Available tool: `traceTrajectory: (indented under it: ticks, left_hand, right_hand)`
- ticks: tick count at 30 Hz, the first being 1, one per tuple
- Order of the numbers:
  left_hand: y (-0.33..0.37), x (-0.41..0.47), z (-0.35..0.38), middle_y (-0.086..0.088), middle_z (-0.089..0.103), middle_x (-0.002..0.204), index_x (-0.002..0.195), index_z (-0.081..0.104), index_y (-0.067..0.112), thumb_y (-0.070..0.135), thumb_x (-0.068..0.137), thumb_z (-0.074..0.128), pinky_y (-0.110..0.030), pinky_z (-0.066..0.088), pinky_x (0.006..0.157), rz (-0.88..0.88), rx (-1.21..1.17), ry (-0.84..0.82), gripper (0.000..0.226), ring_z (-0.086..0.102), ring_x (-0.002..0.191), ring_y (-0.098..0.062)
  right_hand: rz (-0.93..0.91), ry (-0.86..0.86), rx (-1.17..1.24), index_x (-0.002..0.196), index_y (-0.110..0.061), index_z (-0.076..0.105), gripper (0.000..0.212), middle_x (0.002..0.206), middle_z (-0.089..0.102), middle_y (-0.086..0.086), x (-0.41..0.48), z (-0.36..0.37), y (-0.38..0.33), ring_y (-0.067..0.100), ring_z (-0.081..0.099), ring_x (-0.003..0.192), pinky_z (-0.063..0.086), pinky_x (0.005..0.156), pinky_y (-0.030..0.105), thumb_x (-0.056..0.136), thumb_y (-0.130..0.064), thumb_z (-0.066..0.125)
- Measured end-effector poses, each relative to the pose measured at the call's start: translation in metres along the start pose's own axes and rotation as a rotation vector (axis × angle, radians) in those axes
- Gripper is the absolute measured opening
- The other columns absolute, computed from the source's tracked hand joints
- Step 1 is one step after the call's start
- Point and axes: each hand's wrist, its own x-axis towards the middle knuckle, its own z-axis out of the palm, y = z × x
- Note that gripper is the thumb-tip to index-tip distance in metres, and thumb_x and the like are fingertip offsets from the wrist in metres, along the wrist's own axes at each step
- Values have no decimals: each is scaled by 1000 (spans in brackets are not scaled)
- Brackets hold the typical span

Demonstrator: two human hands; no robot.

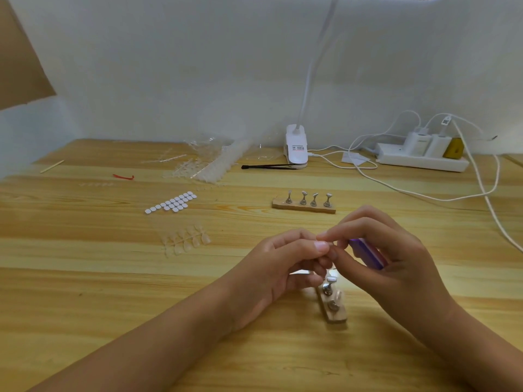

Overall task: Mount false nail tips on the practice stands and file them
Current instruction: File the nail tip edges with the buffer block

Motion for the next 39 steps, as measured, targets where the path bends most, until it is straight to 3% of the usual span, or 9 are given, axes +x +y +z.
traceTrajectory:
  ticks: [4, 8, 23, 29, 32, 35, 39]
  left_hand:
    - [2, -2, -2, 6, 65, 79, 74, 65, 24, 34, 75, 68, -16, 46, 58, 77, 112, 3, 11, 56, 71, -4]
    - [0, -3, -1, 8, 63, 80, 76, 70, 27, 38, 78, 66, -16, 44, 57, 89, 181, -11, 12, 56, 72, -3]
    - [1, -1, 2, 7, 69, 90, 90, 79, 24, 40, 76, 71, -13, 45, 57, 49, 82, 6, 22, 58, 73, -2]
    - [-2, 1, -1, 7, 68, 85, 90, 79, 23, 38, 79, 69, -12, 46, 56, 40, 62, 11, 21, 59, 70, -1]
    - [-3, 5, -2, 6, 66, 81, 80, 78, 23, 36, 74, 70, -14, 44, 53, 25, 54, 46, 16, 58, 68, -2]
    - [-6, 9, -7, 3, 66, 78, 68, 75, 25, 33, 65, 71, -15, 43, 49, 23, 34, 118, 9, 58, 64, -4]
    - [-8, 10, -9, 6, 67, 75, 65, 72, 30, 32, 64, 68, -16, 43, 49, 79, 80, 185, 4, 59, 65, -3]
  right_hand:
    - [11, -20, 9, 95, -17, 69, 14, 86, 60, -7, -1, 2, -1, 13, 61, 82, 48, 71, 17, 85, -25, 64]
    - [11, 1, 8, 86, -13, 69, 13, 84, 60, -5, -1, 3, -1, 13, 61, 79, 48, 68, 17, 85, -25, 64]
    - [15, 30, -43, 86, -15, 67, 15, 85, 59, -4, 3, -1, -3, 6, 59, 82, 48, 71, 12, 85, -28, 61]
    - [67, -3, -67, 86, -10, 69, 19, 85, 60, -4, 3, -1, -2, 10, 61, 82, 48, 71, 15, 85, -29, 68]
    - [164, -50, -56, 89, -18, 72, 20, 86, 60, -4, 7, -2, -6, 12, 60, 84, 48, 70, 18, 83, -34, 62]
    - [385, -65, 181, 91, -24, 76, 28, 84, 59, -10, 9, -8, -6, 2, 55, 75, 42, 68, 14, 97, -36, 52]
    - [654, -68, 448, 100, -27, 77, 50, 89, 57, 10, 11, -12, -6, 13, 53, 74, 48, 72, 22, 97, -6, 32]
